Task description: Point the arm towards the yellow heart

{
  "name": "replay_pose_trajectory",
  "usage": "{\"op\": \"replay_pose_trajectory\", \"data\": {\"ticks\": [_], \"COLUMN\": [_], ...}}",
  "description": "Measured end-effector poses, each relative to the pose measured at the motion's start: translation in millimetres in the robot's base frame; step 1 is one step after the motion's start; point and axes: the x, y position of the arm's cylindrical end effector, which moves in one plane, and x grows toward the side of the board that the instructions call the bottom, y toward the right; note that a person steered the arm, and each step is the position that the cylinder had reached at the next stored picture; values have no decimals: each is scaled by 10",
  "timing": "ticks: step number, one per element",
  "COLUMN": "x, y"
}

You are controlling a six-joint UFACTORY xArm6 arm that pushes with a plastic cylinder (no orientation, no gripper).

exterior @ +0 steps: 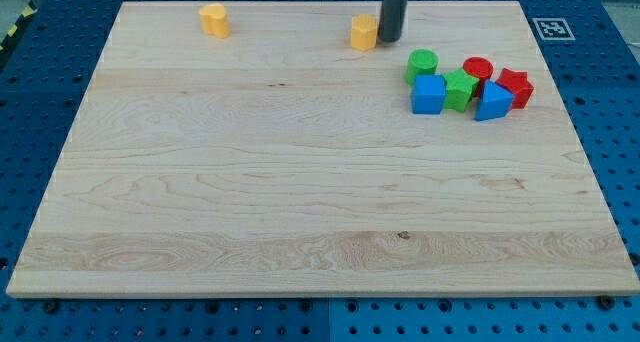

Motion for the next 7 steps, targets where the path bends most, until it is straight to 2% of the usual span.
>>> {"op": "replay_pose_trajectory", "data": {"ticks": [1, 3, 7], "x": [-141, -158, -145], "y": [-294, -846, -1550]}}
